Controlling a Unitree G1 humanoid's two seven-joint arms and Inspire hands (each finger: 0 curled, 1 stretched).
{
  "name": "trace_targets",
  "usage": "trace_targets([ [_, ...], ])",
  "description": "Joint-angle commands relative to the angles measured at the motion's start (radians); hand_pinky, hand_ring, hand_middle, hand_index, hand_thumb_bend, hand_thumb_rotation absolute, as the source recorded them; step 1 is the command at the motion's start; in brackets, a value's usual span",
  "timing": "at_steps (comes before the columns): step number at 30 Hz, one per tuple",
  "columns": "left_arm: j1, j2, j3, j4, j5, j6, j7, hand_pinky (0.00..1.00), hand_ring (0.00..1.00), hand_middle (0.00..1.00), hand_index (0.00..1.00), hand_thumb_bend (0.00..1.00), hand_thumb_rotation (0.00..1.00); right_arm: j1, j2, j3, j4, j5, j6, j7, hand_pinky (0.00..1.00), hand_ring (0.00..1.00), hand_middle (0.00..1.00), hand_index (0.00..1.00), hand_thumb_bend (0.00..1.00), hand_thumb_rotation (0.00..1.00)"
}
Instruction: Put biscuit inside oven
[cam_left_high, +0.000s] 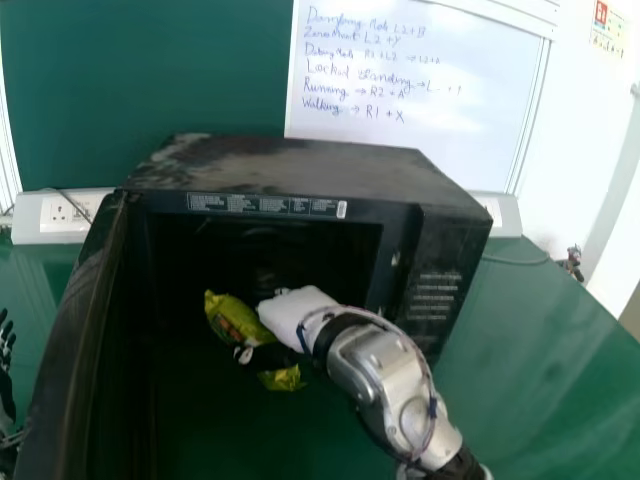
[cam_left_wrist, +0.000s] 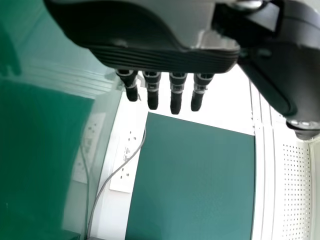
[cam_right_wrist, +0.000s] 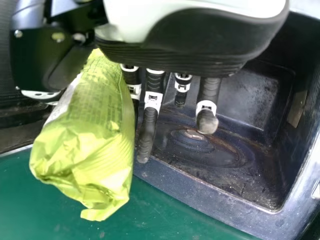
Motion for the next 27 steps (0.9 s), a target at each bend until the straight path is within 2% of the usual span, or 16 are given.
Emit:
trace_targets([
  [1,0.002,-0.007,-0.003,-0.008,0.001,-0.016,-0.009,0.85,0.9,0.92,0.97,1.0,0.77,-0.041,0.01,-0.002,0.018,0.007,0.012,-0.036,0.06,0.13,0.47,0.72,0.56,0.0],
  [17,0.006,-0.004,0.002,-0.008,-0.009,-0.011,-0.017,0.85,0.9,0.92,0.97,1.0,0.77,-0.113,0.023,0.01,0.154,0.029,0.046,-0.148,0.08,0.15,0.47,0.69,0.56,0.0],
  [22,0.01,-0.003,-0.001,-0.011,-0.005,-0.012,-0.015,0.85,0.9,0.92,0.97,0.99,0.78,-0.134,0.025,0.013,0.202,0.034,0.055,-0.188,0.07,0.14,0.47,0.73,0.56,0.0],
  [27,0.011,0.0,-0.001,-0.007,-0.006,-0.014,-0.021,0.85,0.91,0.92,0.97,1.0,0.78,-0.152,0.024,0.016,0.251,0.051,0.054,-0.237,0.07,0.14,0.47,0.71,0.56,0.0],
])
